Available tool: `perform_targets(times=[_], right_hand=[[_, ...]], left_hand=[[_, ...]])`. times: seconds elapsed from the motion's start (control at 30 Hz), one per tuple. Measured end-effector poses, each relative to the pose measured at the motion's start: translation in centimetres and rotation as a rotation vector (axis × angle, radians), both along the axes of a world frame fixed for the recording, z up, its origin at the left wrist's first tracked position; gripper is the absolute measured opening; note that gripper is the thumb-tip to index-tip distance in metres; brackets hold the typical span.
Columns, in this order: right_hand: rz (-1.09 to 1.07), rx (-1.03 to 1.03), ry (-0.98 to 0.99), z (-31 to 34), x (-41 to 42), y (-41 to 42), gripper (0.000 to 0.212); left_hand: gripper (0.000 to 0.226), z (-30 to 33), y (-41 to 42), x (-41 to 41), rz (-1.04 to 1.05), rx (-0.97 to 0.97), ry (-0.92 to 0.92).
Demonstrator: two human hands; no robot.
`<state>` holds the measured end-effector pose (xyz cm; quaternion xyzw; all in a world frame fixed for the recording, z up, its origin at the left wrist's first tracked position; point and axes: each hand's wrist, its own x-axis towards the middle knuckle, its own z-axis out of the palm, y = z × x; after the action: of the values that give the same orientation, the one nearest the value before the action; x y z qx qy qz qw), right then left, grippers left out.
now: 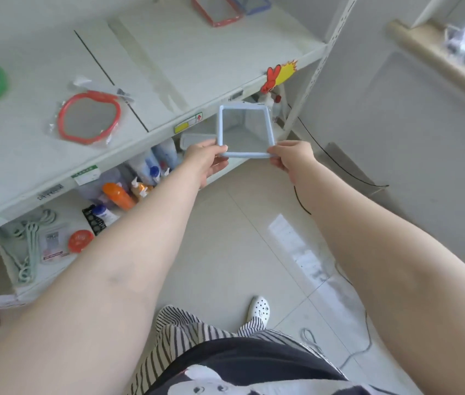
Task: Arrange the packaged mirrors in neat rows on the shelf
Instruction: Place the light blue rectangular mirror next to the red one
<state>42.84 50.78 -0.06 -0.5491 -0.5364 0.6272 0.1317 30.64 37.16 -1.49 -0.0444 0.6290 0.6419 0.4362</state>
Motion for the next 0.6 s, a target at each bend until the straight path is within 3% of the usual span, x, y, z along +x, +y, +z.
perform_targets(times=[0.27, 0.6], right_hand=[[0.016, -0.055, 0.037, 0.6, 1.7, 8.9, 0.032], [0.036, 0.058, 0.062, 1.1, -5.0, 16.8, 0.027]], left_hand=[[0.050, 1.0, 8.0, 2.5, 0.050, 0.040, 0.094], [0.053, 2.0, 15.8, -3.7, 0.111, 0.069, 0.174]])
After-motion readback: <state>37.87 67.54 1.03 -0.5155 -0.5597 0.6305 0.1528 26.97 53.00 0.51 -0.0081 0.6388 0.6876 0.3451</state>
